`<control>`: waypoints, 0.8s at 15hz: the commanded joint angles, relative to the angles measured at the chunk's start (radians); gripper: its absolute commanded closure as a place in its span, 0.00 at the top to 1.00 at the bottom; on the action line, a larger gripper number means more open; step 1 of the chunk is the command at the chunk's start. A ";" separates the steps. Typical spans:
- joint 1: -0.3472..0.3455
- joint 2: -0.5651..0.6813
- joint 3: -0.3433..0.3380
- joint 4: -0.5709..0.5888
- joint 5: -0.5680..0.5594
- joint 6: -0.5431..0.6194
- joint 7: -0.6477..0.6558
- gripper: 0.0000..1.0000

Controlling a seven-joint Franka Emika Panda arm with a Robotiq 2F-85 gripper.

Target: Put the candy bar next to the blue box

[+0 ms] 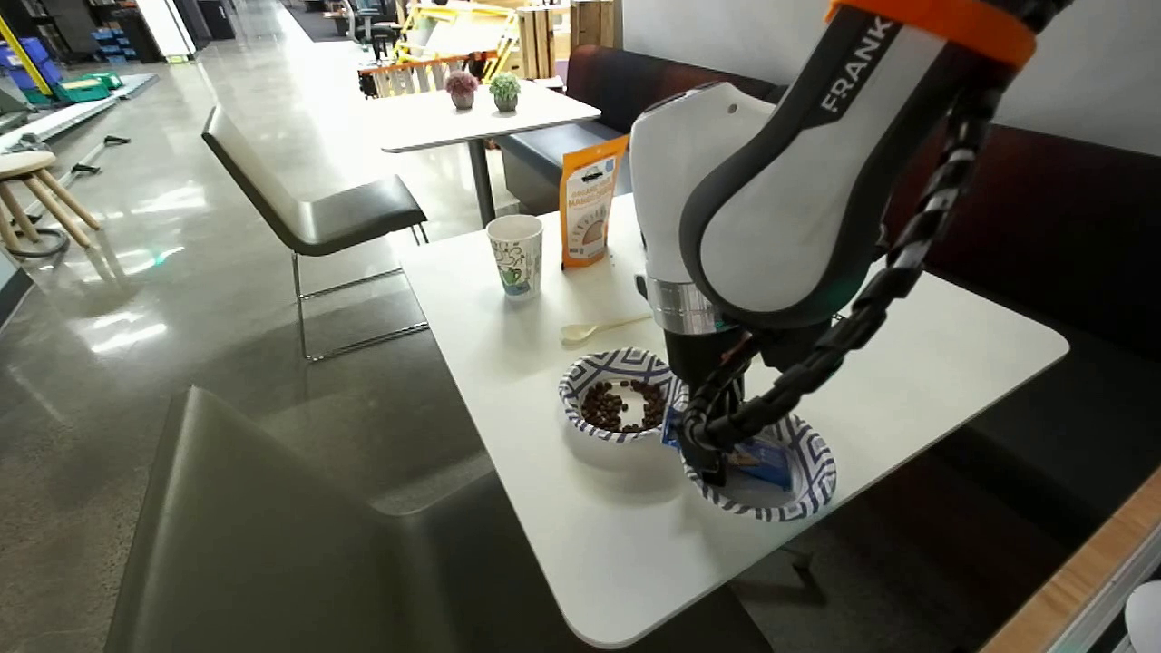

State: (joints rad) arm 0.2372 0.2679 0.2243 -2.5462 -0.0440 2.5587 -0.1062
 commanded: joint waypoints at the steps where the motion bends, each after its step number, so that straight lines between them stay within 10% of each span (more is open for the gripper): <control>1: -0.004 0.037 -0.004 0.017 -0.030 0.020 -0.002 0.45; 5: -0.005 0.028 -0.004 0.011 -0.037 0.018 -0.003 0.24; 12: -0.009 -0.010 0.011 -0.018 -0.017 0.018 -0.014 0.23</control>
State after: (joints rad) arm 0.2366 0.2694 0.2236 -2.5385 -0.0633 2.5587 -0.1091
